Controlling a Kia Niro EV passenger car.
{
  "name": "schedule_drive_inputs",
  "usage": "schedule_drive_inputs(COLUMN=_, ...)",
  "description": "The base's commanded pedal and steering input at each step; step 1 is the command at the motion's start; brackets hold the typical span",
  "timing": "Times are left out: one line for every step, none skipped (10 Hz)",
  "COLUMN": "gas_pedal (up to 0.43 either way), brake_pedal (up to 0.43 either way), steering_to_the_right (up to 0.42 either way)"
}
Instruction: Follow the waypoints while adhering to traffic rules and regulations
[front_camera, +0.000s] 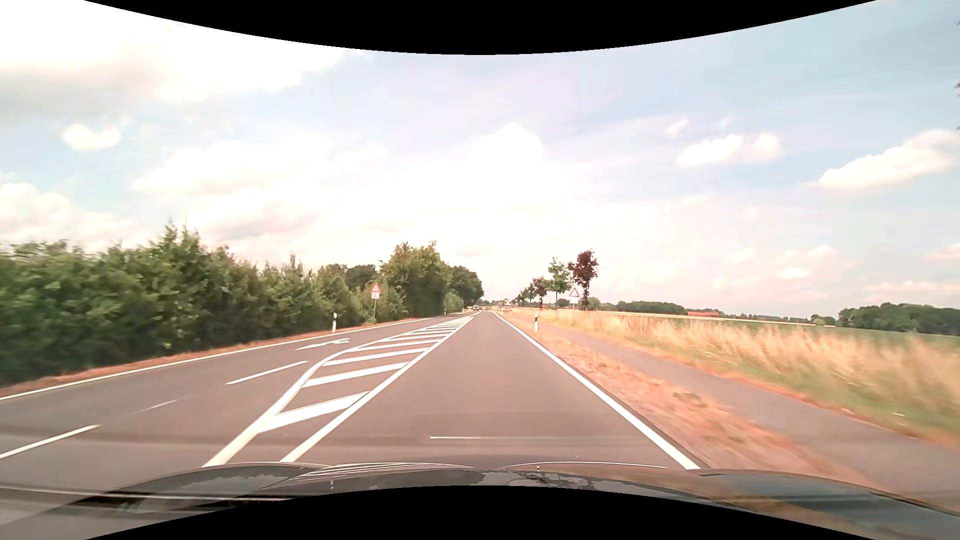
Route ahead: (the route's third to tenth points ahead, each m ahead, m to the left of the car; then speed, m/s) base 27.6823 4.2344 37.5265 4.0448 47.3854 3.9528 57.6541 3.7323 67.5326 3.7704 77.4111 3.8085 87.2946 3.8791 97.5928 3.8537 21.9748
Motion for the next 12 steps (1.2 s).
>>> schedule_drive_inputs(gas_pedal=0.35, brake_pedal=0.0, steering_to_the_right=-0.001)
schedule_drive_inputs(gas_pedal=0.35, brake_pedal=0.0, steering_to_the_right=-0.002)
schedule_drive_inputs(gas_pedal=0.35, brake_pedal=0.0, steering_to_the_right=-0.002)
schedule_drive_inputs(gas_pedal=0.35, brake_pedal=0.0, steering_to_the_right=-0.002)
schedule_drive_inputs(gas_pedal=0.35, brake_pedal=0.0, steering_to_the_right=-0.001)
schedule_drive_inputs(gas_pedal=0.35, brake_pedal=0.0, steering_to_the_right=0.0)
schedule_drive_inputs(gas_pedal=0.35, brake_pedal=0.0, steering_to_the_right=0.0)
schedule_drive_inputs(gas_pedal=0.35, brake_pedal=0.0, steering_to_the_right=0.0)
schedule_drive_inputs(gas_pedal=0.35, brake_pedal=0.0, steering_to_the_right=0.0)
schedule_drive_inputs(gas_pedal=0.35, brake_pedal=0.0, steering_to_the_right=0.0)
schedule_drive_inputs(gas_pedal=0.35, brake_pedal=0.0, steering_to_the_right=0.0)
schedule_drive_inputs(gas_pedal=0.35, brake_pedal=0.0, steering_to_the_right=0.0)
